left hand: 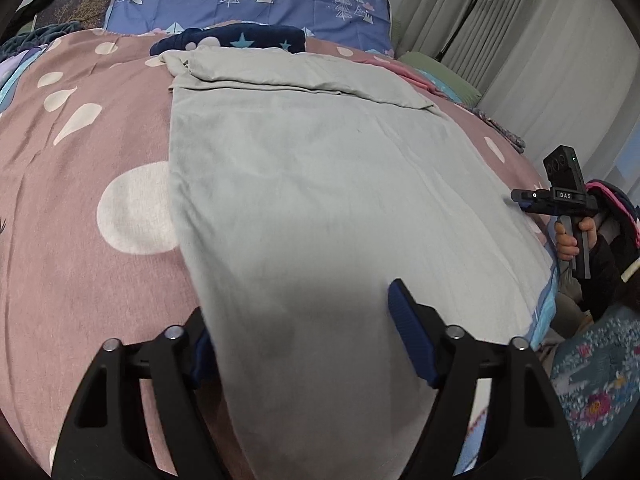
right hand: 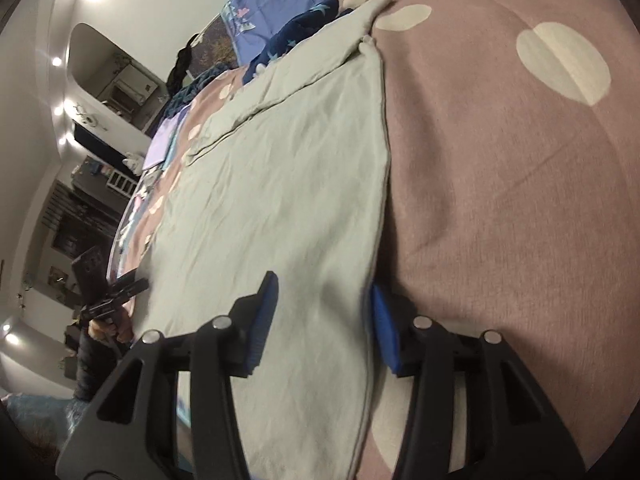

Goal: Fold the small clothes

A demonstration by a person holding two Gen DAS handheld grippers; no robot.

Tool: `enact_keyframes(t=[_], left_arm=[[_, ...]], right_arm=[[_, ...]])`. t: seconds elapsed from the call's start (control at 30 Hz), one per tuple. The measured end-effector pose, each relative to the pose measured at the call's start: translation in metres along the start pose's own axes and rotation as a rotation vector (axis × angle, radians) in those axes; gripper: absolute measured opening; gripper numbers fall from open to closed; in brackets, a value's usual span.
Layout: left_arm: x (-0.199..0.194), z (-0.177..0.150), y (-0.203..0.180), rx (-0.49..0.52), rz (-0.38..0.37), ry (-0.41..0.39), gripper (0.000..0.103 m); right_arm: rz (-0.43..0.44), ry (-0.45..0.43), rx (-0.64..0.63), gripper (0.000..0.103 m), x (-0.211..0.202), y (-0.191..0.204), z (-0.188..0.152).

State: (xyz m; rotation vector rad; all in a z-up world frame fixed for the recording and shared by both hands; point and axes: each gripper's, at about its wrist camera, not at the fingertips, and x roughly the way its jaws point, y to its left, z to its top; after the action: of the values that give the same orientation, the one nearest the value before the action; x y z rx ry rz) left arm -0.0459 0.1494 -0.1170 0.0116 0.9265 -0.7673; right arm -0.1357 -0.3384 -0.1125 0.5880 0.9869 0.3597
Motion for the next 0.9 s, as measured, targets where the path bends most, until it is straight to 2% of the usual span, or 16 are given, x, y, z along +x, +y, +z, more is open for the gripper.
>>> enact_keyframes(t=[0.07,0.17,0.27,0.33,0.37,0.4,0.43,0.47,0.5,0.6,0.67,0.77,0.9], left_arm=[[-0.010,-0.012,0.002,-0.008,-0.019,-0.002,0.054],[-0.021,-0.025,0.006,-0.042,-0.022,0.000,0.039],[-0.017,-0.024,0.008,-0.054,-0.024,-0.004,0.039],[-0.012,-0.019,0.007,-0.054,-0.021,-0.010,0.040],[-0.010,-0.016,0.007,-0.057,-0.014,-0.013,0.040],[-0.010,-0.015,0.006,-0.064,-0.009,-0.019,0.040],[-0.011,-0.014,0.005,-0.074,0.002,-0.027,0.026],[-0.014,-0.013,0.006,-0.096,0.008,-0.036,0.001],[-0.018,-0.012,0.007,-0.123,-0.005,-0.052,0.001],[-0.050,0.007,0.001,-0.137,-0.038,-0.197,0.001],[-0.077,0.031,-0.013,-0.101,-0.066,-0.303,0.001],[-0.115,0.063,-0.039,-0.025,-0.078,-0.432,0.001],[-0.155,0.078,-0.066,-0.022,-0.095,-0.524,0.001]], right_arm=[[0.049,0.025,-0.004,0.043,-0.009,-0.001,-0.019],[0.085,0.034,-0.011,0.039,-0.017,0.003,-0.039],[0.084,0.008,0.005,0.038,-0.011,0.004,-0.034],[0.079,0.001,0.017,0.034,-0.004,0.006,-0.027],[0.076,-0.001,0.016,0.022,-0.003,0.008,-0.025],[0.081,0.002,0.023,0.006,0.000,0.010,-0.023],[0.094,0.003,0.039,0.006,0.001,0.011,-0.021],[0.127,-0.014,0.057,0.005,-0.003,0.012,-0.018],[0.154,-0.040,0.056,0.004,-0.010,0.015,-0.015],[0.223,-0.164,0.019,0.002,-0.044,0.034,0.007],[0.255,-0.258,-0.031,0.002,-0.073,0.055,0.028],[0.254,-0.369,-0.115,0.002,-0.112,0.086,0.046],[0.267,-0.455,-0.184,0.002,-0.160,0.112,0.031]])
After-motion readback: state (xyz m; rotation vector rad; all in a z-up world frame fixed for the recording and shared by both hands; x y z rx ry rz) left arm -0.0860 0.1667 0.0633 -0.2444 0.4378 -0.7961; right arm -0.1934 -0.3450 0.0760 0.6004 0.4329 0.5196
